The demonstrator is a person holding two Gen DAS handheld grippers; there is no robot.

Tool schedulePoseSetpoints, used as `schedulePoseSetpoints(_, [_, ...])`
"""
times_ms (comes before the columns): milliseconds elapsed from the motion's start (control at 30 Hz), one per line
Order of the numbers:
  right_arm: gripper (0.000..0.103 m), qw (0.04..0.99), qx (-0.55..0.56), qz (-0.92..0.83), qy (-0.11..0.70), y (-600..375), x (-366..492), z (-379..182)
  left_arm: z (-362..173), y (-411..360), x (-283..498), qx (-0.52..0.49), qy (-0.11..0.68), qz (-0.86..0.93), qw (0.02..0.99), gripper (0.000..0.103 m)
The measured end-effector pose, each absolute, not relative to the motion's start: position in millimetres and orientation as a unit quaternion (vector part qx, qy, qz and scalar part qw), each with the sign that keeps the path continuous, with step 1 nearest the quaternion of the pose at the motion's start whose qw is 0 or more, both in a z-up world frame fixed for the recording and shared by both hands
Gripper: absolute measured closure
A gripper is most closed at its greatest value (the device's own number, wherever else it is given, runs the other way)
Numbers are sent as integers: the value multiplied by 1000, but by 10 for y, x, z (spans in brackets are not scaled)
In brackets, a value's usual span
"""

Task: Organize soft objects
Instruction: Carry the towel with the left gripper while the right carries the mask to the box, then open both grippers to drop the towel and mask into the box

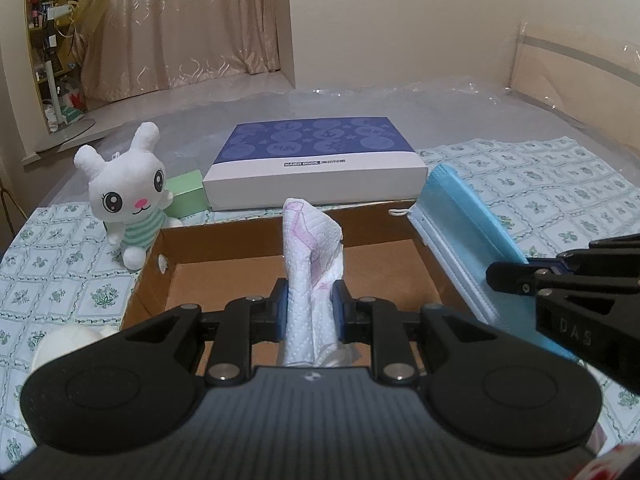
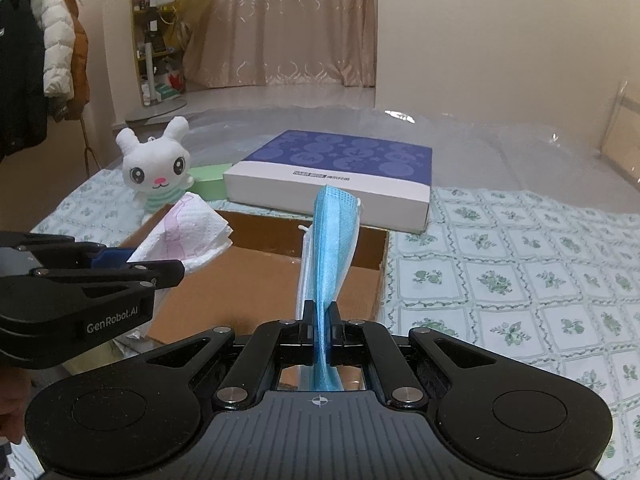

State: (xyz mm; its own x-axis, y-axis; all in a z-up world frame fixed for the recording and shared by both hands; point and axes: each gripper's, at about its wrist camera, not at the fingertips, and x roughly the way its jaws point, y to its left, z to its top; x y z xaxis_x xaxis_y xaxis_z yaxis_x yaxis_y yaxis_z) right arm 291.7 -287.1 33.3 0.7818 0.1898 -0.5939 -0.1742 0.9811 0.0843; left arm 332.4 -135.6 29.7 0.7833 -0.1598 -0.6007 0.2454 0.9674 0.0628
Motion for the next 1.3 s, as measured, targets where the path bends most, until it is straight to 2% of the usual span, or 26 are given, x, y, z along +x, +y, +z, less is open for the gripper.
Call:
schedulePoseSetpoints(1067, [100,926,68,108,355,-2978,3566,230,107,-1414,3724,87,326,-92,937,80])
schedulePoseSetpoints(1233, [100,924,80,106,358,-3017,3668,216,84,-1409,3799,84,326,-90,937,76])
schedulePoseSetpoints(1300, [100,924,82,105,359,-3018,3701,205,67,-1413,3825,85,325,-88,938,65])
